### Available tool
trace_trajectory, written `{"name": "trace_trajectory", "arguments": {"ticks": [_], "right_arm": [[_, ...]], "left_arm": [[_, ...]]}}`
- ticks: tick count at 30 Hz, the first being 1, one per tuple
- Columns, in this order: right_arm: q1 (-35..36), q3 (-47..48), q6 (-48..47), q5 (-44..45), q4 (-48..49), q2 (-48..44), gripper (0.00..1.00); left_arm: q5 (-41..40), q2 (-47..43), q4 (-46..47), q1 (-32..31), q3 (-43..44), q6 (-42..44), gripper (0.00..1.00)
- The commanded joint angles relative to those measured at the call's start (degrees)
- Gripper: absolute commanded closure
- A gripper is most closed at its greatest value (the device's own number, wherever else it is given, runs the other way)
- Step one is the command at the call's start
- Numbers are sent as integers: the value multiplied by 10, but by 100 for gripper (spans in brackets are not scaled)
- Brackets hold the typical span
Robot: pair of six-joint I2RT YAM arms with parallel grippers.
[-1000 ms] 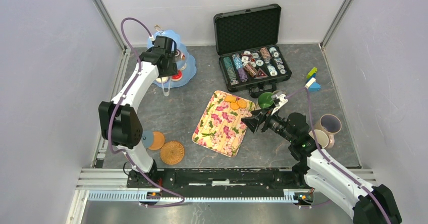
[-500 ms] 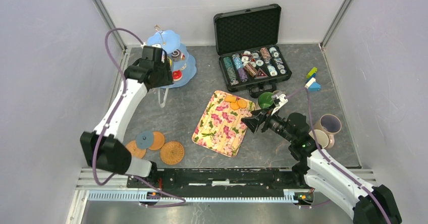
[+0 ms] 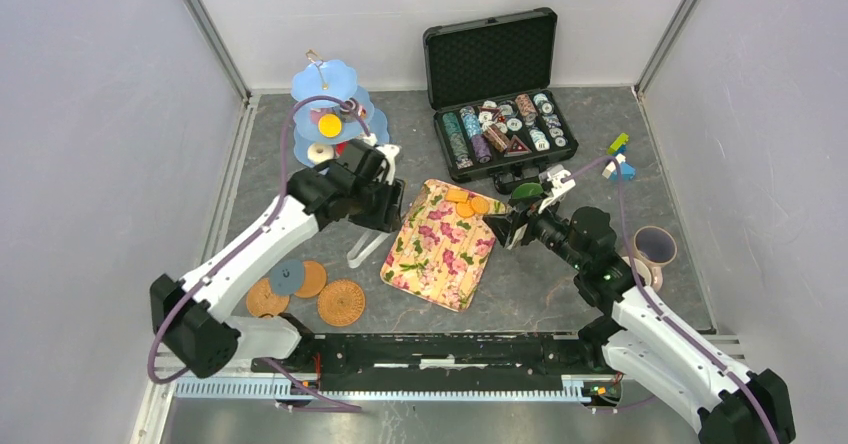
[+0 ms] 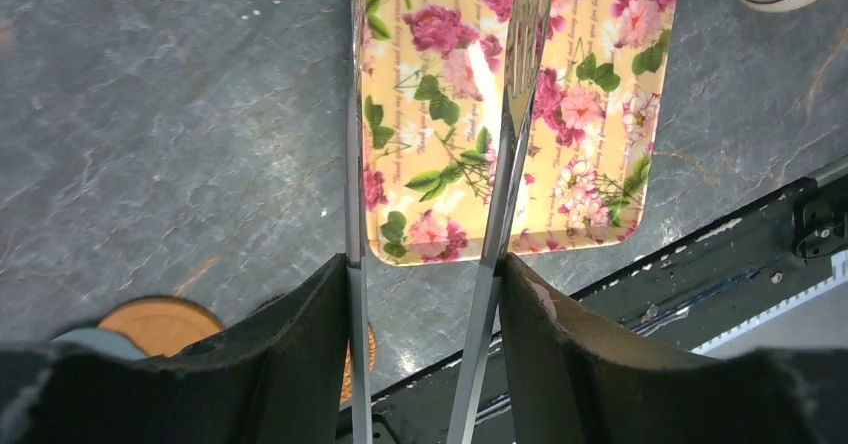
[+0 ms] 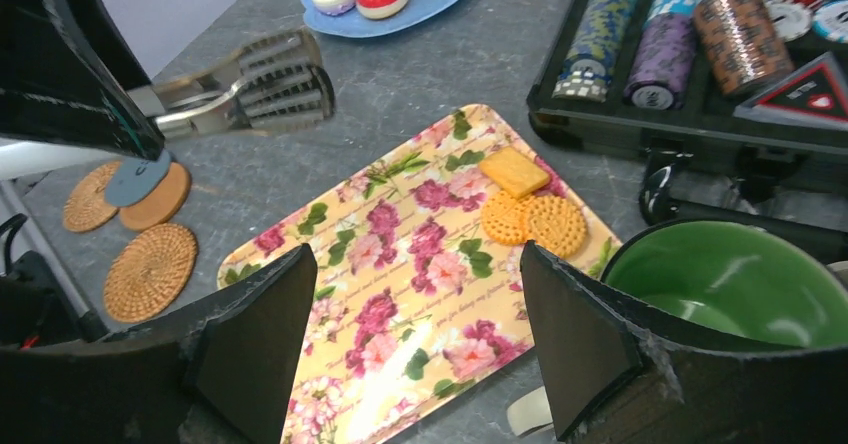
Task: Serve the afternoon tea
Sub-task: Pick up the desert from the tray.
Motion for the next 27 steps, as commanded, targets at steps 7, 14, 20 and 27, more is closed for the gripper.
{"name": "trace_trajectory", "arguments": {"ticks": [7, 14, 20, 27], "right_arm": [[-3, 27, -59, 76, -39, -42, 12], [-3, 63, -117, 123, -83, -33, 5], [-3, 42, -127, 153, -81, -46, 2], [-5, 24, -135, 185, -79, -63, 2]], "left_arm": [[56, 137, 78, -44, 87, -94, 41], [59, 225, 110, -56, 132, -116, 38], [39, 287, 105, -68, 178, -114, 39], [24, 320, 103, -74, 198, -115, 38]]}}
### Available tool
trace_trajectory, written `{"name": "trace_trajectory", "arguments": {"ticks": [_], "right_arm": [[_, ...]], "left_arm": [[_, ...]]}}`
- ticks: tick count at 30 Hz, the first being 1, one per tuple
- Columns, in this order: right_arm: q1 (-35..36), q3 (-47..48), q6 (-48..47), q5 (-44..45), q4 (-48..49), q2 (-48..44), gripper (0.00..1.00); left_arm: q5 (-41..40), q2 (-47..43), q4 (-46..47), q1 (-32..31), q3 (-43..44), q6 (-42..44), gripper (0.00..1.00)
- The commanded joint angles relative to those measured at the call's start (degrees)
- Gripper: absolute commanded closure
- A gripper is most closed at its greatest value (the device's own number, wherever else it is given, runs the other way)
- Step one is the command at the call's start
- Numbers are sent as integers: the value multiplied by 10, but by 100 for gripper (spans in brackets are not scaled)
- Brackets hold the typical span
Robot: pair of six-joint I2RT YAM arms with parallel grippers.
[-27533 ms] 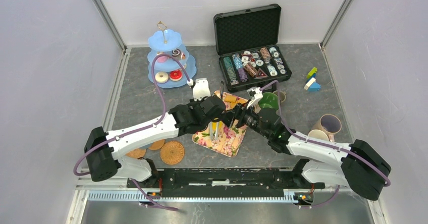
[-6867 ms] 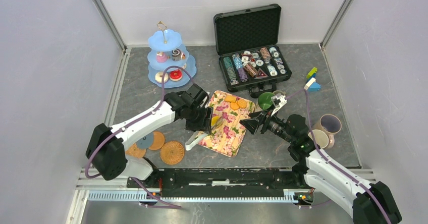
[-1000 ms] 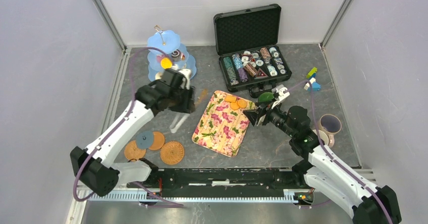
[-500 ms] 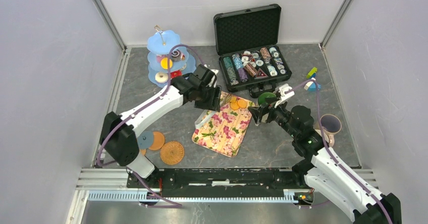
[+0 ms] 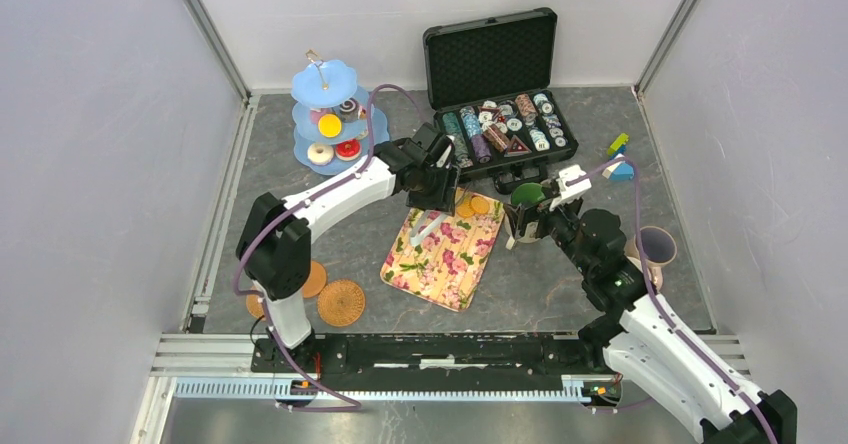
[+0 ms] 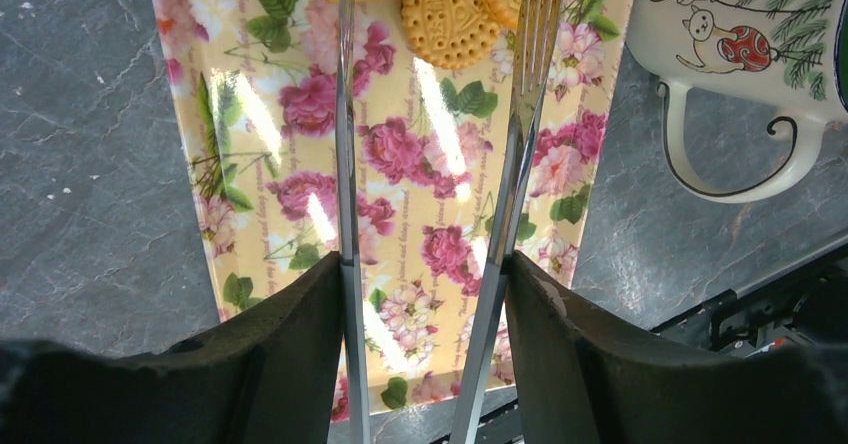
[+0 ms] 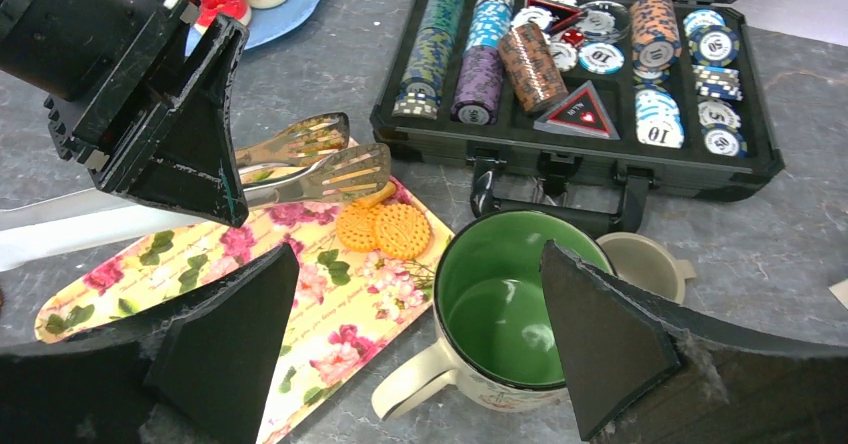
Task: Serve the afternoon tea
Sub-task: Pick up the desert from the tray.
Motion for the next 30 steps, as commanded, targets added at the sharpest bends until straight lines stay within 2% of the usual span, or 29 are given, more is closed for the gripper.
{"name": "trace_trajectory", "arguments": {"ticks": [1, 13, 30], "right_arm": [[-2, -11, -15, 35, 9, -16, 2], [-2, -25, -16, 41, 14, -25, 2], [-2, -27, -14, 40, 12, -28, 2]], "left_arm": [[-14, 12, 14, -6, 38, -29, 38], [-23, 41, 1, -11, 48, -27, 37], [-27, 58, 14, -11, 18, -34, 37]]}}
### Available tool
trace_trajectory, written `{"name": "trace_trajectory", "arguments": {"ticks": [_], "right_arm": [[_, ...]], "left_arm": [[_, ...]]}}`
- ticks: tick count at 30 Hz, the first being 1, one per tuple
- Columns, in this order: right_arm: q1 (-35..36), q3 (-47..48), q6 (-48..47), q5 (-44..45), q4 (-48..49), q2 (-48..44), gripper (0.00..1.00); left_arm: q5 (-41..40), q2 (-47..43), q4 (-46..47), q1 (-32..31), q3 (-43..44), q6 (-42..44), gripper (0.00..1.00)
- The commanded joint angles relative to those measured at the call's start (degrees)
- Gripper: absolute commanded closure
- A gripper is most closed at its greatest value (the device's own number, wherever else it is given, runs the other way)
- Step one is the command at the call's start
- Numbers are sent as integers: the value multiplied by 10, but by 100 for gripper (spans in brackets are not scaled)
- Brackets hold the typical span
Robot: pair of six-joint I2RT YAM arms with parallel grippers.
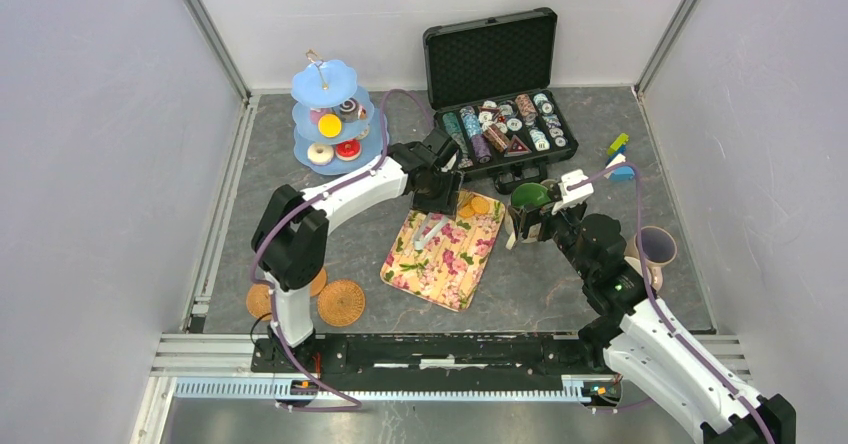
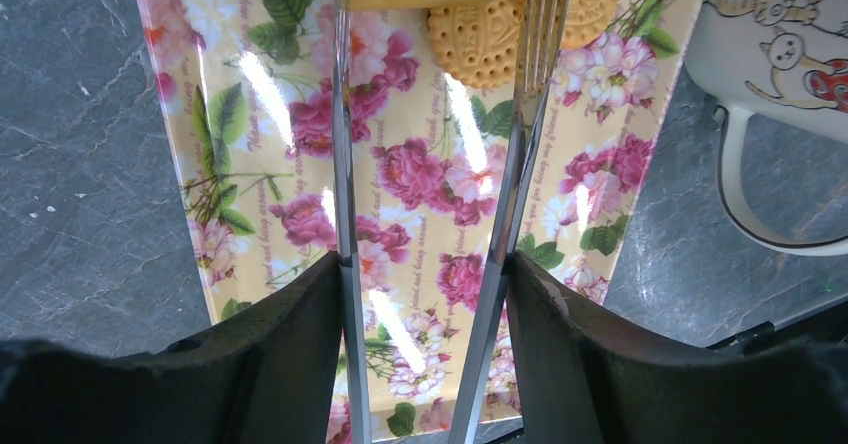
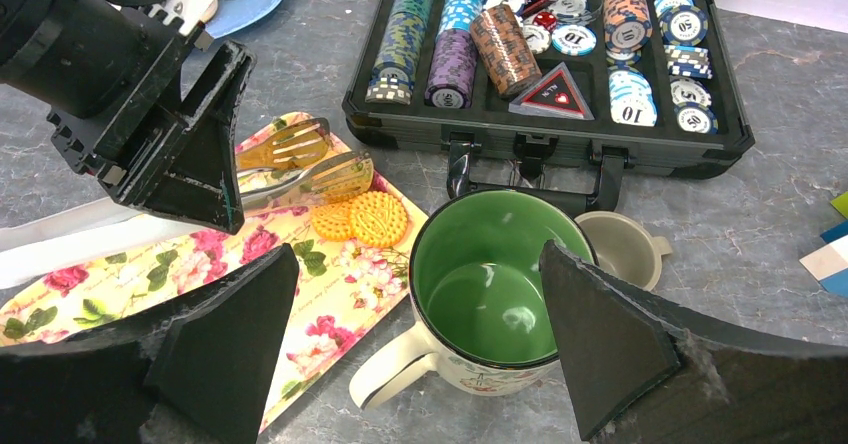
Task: Serve the afternoon tea
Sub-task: Pick up the desert from the tray.
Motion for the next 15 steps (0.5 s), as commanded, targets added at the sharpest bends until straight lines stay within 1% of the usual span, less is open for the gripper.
{"name": "trace_trajectory", "arguments": {"ticks": [1, 4, 15], "right_arm": [[-1, -4, -6, 7, 14, -7, 2], [-1, -5, -6, 4, 14, -6, 2], [-1, -7, -6, 2, 16, -6, 2]], "left_arm": [[-9, 4, 15, -3, -2, -26, 37], [-19, 7, 14, -3, -4, -23, 37], [-14, 14, 18, -3, -9, -24, 35]]}}
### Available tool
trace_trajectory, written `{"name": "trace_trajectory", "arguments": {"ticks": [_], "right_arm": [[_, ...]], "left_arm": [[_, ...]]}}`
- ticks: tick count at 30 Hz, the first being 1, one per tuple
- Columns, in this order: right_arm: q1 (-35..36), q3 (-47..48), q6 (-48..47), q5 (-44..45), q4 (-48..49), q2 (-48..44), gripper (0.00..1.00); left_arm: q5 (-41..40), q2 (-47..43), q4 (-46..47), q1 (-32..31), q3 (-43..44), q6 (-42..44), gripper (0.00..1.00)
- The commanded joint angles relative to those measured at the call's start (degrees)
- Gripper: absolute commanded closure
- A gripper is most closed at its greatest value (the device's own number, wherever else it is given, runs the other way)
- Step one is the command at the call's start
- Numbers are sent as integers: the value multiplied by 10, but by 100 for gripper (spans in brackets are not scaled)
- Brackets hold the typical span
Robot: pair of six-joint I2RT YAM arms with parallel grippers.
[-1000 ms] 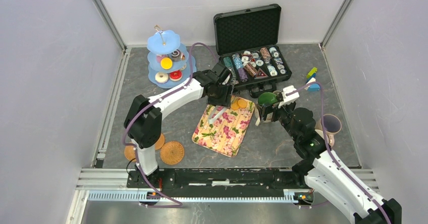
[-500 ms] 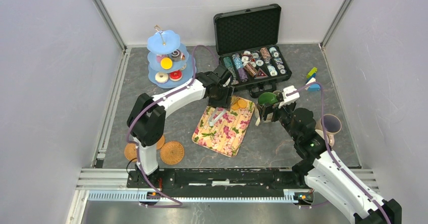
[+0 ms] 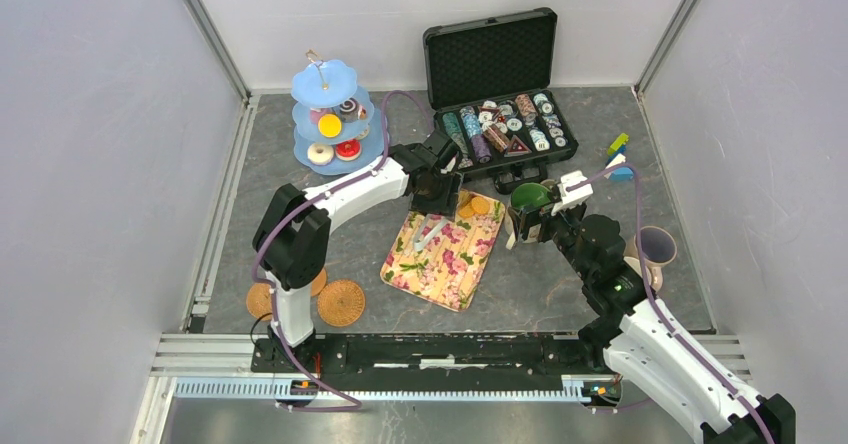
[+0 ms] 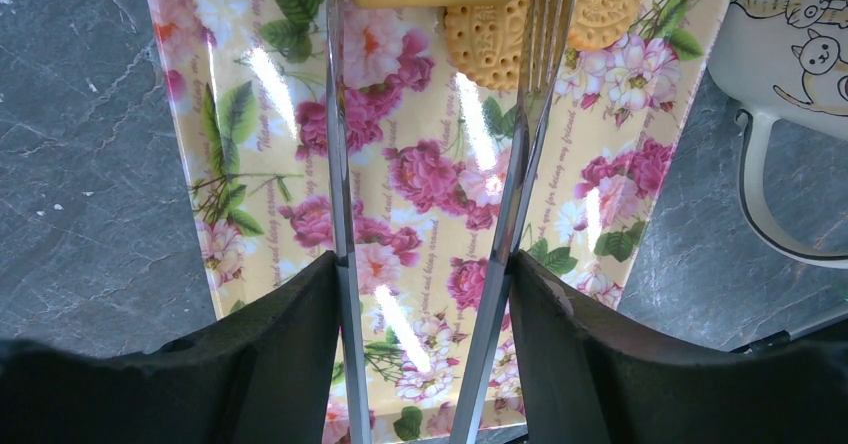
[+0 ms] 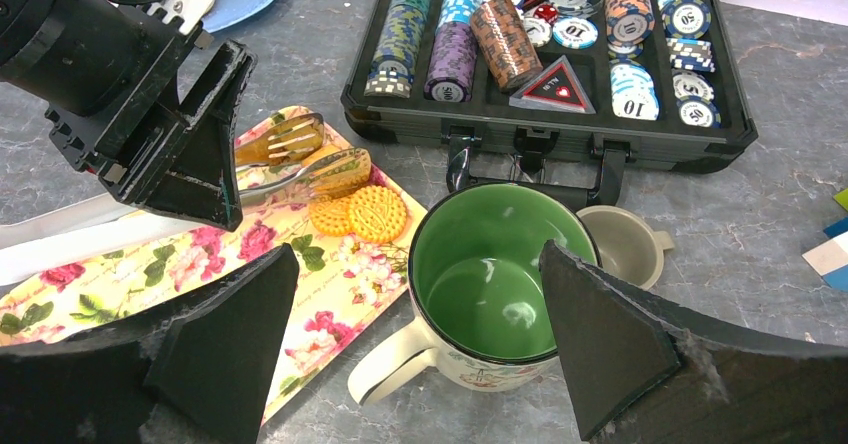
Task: Serve the afternoon tea
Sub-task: Pick up the desert from the tray.
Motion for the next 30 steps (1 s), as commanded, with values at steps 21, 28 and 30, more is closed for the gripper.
{"name": "trace_trajectory", "arguments": {"ticks": [21, 28, 30], "right_arm": [[-1, -3, -5, 3, 15, -6, 2], [-1, 0, -4, 0, 13, -4, 2], [-1, 0, -3, 1, 13, -3, 2]], "left_arm": [[-11, -18, 10, -3, 3, -17, 62], [-25, -70, -3, -3, -14, -15, 74], [-29, -90, -9, -3, -24, -13, 75]]}}
